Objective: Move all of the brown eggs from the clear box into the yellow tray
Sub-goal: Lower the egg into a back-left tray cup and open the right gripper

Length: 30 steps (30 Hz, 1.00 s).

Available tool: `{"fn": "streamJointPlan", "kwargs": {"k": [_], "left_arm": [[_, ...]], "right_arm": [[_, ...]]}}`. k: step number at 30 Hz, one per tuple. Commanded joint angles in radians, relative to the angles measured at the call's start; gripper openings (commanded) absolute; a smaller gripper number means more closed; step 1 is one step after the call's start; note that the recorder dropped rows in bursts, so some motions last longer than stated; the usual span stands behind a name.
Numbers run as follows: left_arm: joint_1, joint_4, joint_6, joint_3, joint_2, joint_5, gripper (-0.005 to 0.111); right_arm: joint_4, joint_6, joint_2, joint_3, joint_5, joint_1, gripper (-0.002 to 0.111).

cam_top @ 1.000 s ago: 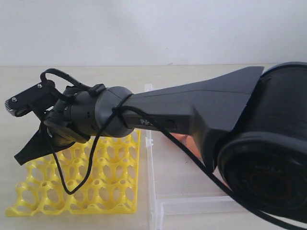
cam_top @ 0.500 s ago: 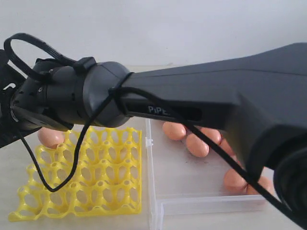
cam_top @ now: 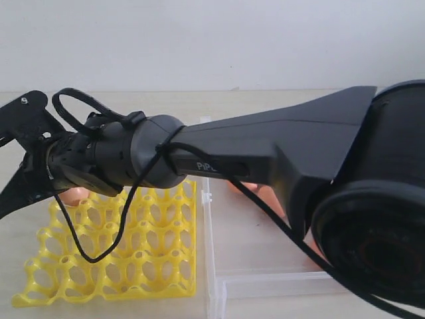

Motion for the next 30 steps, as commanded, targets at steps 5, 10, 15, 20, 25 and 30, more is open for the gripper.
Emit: {"fn": "streamJointPlan", "kwargs": {"k": [5, 10, 15, 20, 25, 30], "left_arm": [[0.001, -0.005, 0.003, -0.003, -0.001, -0.006, 0.004], [0.001, -0.005, 0.003, -0.003, -0.001, -0.006, 0.004], [0.001, -0.005, 0.003, -0.003, -0.001, -0.006, 0.004], [0.001, -0.005, 0.003, -0.003, -0.001, -0.006, 0.004], [0.001, -0.005, 0.003, -0.003, -0.001, -0.006, 0.004], [0.001, -0.005, 0.003, -0.003, -0.001, -0.006, 0.004]], "right_arm": [[0.024, 0.001, 0.000, -0.003, 0.202, -0.015, 0.000], [0.022, 0.001, 0.000, -0.003, 0.223, -0.022, 0.000], [0.020, 0.001, 0.013, -0.003, 0.202, -0.024, 0.000], [0.028, 0.001, 0.052, -0.003, 0.204, -0.030, 0.000], [0.032, -0.019, 0.058, -0.003, 0.292, -0.030, 0.000], [-0.022, -0.063, 0.002, -0.003, 0.359, -0.030, 0.000]]}}
